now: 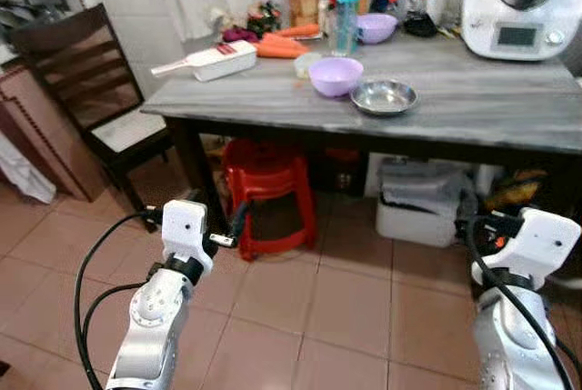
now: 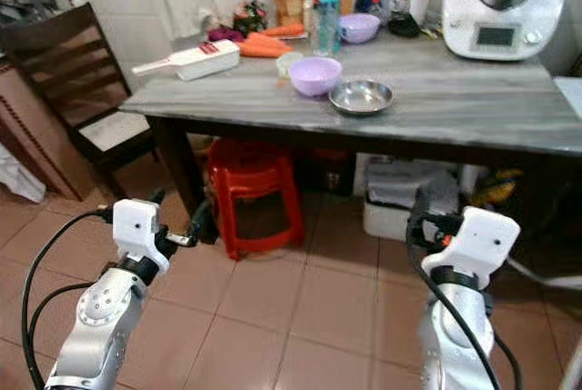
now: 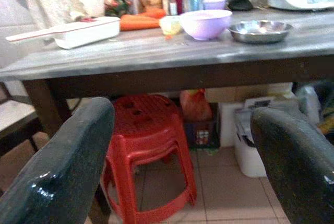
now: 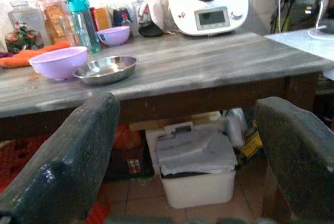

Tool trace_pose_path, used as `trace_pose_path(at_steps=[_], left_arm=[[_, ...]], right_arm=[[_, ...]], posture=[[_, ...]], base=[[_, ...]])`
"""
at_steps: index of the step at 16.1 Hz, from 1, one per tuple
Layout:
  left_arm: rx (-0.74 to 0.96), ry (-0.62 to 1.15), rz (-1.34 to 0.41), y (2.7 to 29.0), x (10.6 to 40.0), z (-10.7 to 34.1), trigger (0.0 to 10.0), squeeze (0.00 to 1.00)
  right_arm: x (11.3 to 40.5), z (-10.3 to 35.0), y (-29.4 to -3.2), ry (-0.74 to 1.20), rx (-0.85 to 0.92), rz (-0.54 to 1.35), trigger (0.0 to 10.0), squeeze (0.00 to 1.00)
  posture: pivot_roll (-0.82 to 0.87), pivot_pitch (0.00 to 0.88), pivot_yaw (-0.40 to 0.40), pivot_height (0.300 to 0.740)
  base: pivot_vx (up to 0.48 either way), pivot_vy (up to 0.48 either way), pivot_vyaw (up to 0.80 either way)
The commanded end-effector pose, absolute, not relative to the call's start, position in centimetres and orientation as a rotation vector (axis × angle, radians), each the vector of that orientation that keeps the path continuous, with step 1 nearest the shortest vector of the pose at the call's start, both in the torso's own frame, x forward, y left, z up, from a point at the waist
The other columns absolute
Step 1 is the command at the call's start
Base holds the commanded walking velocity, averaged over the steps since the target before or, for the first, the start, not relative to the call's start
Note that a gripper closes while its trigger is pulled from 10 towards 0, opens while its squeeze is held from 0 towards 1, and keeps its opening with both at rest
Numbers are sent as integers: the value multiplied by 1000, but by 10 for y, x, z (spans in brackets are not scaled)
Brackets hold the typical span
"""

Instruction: Setting the table

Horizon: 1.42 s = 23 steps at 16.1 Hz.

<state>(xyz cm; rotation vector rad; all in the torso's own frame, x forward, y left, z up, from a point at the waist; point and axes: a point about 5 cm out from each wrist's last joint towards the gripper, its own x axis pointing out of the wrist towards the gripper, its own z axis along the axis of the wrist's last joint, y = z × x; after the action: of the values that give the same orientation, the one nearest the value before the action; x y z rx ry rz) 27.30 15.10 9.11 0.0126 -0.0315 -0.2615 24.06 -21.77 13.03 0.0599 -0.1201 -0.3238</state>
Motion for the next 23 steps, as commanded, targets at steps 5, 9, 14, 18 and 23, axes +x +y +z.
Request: trace_pose_path(at_steps=[5, 9, 14, 18, 23], left_arm=[[27, -39, -274, 151, 271, 94, 10000, 0], [22, -27, -273, 152, 268, 92, 10000, 0], [20, -27, -280, 150, 268, 92, 10000, 0], [11, -36, -277, 148, 269, 94, 10000, 0], [44, -34, -230, 155, 264, 89, 10000, 0]], right_arm=[[240, 130, -218, -112, 62, -322, 10000, 0], [239, 129, -216, -103, 65, -314, 10000, 0], [240, 128, -217, -98, 64, -313, 10000, 0], [240, 129, -216, -103, 70, -306, 10000, 0], [225, 119, -205, -68, 82, -264, 10000, 0]], posture=[[-17, 0, 75, 740], [-15, 0, 74, 740], [-14, 0, 73, 740], [-16, 0, 70, 740], [-13, 0, 64, 740]], base=[[0, -299, -540], [0, -324, -250], [0, -327, 0], [0, -326, 0], [0, -311, 0]])
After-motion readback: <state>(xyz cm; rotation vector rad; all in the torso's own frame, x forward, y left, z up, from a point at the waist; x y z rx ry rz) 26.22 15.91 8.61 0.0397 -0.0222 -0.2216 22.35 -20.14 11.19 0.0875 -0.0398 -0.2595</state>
